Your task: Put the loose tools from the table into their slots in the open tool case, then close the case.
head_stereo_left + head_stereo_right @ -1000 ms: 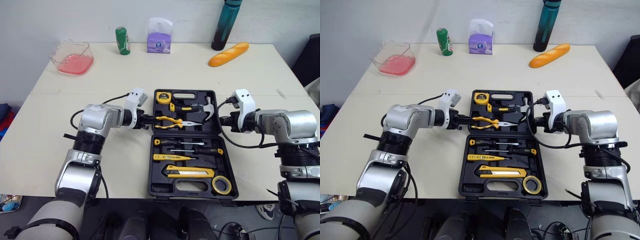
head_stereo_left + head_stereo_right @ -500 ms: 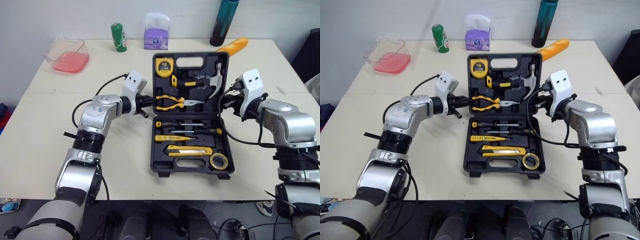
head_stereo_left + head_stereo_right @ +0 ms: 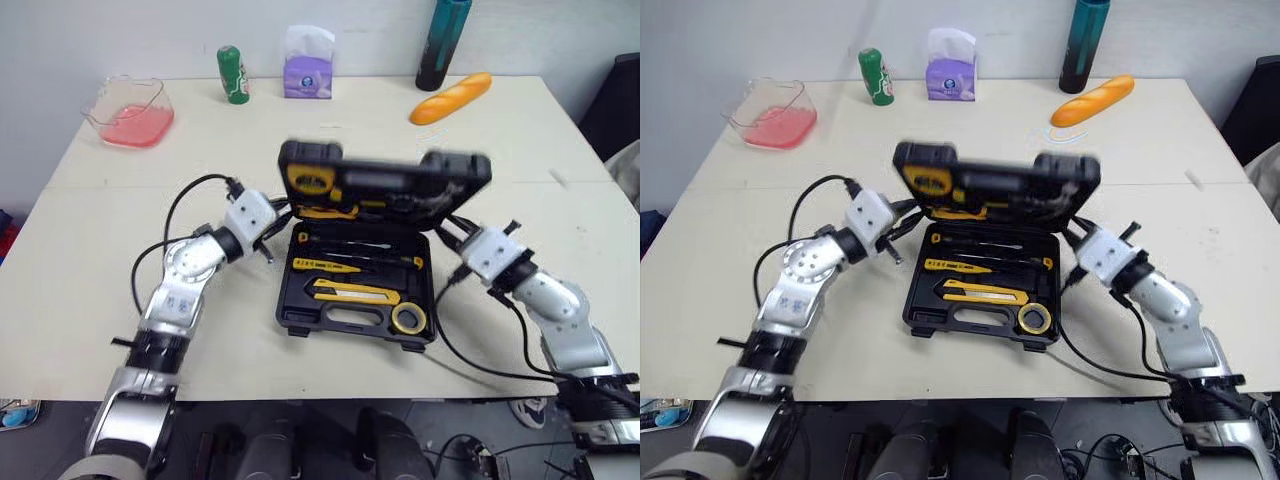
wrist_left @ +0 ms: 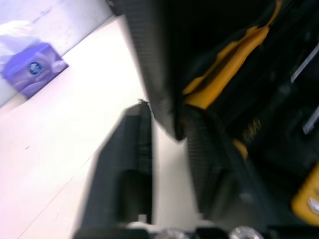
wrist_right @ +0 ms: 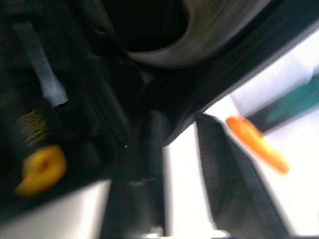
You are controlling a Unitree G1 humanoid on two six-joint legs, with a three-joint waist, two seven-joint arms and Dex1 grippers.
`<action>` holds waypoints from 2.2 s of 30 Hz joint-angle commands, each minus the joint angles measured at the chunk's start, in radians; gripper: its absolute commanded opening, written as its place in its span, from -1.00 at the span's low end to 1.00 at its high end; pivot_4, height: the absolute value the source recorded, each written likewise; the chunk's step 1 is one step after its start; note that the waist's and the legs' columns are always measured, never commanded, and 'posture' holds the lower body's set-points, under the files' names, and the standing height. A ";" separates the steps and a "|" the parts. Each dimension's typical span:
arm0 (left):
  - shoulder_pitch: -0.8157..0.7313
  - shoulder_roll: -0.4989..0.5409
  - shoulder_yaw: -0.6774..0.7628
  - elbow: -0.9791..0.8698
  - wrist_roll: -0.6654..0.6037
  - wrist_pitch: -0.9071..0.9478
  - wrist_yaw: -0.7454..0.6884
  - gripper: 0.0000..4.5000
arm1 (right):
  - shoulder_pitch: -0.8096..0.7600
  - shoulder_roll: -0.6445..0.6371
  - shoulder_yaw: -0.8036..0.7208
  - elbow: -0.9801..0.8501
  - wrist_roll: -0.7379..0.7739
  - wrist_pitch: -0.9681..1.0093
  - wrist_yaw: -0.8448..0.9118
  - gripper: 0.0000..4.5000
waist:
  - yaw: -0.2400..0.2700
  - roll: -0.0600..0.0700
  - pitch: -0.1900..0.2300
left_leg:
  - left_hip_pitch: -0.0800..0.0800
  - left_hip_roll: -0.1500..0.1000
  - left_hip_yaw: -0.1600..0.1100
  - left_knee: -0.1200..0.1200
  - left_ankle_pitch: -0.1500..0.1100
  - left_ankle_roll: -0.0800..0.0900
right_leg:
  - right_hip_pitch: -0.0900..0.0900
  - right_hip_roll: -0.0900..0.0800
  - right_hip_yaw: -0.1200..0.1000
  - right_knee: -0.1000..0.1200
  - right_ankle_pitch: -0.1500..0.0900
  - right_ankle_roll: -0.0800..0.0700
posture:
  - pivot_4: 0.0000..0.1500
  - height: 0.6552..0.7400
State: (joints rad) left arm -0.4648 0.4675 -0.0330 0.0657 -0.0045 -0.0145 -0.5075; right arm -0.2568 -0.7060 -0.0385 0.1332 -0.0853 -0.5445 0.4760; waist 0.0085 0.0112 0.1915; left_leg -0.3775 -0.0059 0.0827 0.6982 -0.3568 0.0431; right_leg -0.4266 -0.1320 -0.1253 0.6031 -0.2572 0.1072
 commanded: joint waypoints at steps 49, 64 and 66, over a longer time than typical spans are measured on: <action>-0.760 -0.089 -0.053 1.114 -0.104 0.154 -0.436 -0.99 | 0.298 -0.263 0.003 -0.515 0.622 1.057 0.597 -1.00 | 0.019 -0.011 0.002 | 0.008 0.000 -0.003 0.004 -0.005 0.004 | 0.014 0.002 -0.004 -0.009 0.002 0.002 | 1.00 0.80; -0.689 -0.019 -0.067 1.016 -0.069 0.156 -0.877 -0.99 | 0.190 -0.265 -0.053 -0.381 0.546 1.032 0.580 -1.00 | 0.018 -0.012 0.002 | 0.007 0.000 -0.003 0.005 -0.005 0.004 | 0.014 0.001 -0.004 -0.009 0.002 0.002 | 1.00 0.80; -0.645 0.002 -0.066 0.934 -0.082 0.195 -0.923 -0.99 | 0.203 -0.272 -0.081 -0.352 0.528 1.024 0.568 -1.00 | 0.017 -0.012 0.002 | 0.007 0.000 -0.003 0.005 -0.005 0.004 | 0.014 0.001 -0.004 -0.009 0.002 0.002 | 1.00 0.80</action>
State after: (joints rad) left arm -1.1222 0.4536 -0.0984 1.0676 -0.0646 0.1559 -1.3743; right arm -0.0554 -0.9613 -0.0645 -0.2259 0.4495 0.4996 1.0571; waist 0.0251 -0.0007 0.1935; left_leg -0.3709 -0.0059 0.0794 0.7034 -0.3620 0.0471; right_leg -0.4126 -0.1311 -0.1293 0.5943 -0.2548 0.1089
